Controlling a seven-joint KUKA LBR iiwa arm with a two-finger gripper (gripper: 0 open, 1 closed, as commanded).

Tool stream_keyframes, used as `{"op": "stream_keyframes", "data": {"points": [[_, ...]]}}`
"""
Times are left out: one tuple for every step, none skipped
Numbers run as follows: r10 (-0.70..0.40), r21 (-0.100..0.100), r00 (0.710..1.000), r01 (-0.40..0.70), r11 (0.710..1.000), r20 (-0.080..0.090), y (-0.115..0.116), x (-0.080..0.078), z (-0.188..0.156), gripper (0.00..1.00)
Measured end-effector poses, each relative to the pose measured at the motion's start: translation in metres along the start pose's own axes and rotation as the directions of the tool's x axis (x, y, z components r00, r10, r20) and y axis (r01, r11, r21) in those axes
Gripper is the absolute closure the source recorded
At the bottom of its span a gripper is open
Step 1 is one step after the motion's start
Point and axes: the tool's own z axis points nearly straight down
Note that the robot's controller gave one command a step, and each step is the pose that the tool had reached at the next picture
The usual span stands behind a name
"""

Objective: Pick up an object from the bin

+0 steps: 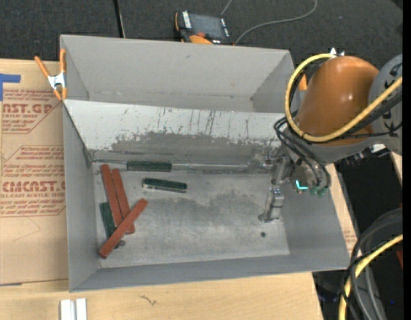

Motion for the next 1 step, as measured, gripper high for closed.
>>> {"op": "stream_keyframes", "data": {"points": [[-0.192, -0.002, 0.981, 0.192, 0.981, 0.003, 0.0815, -0.0207, 0.0894, 0.0]]}}
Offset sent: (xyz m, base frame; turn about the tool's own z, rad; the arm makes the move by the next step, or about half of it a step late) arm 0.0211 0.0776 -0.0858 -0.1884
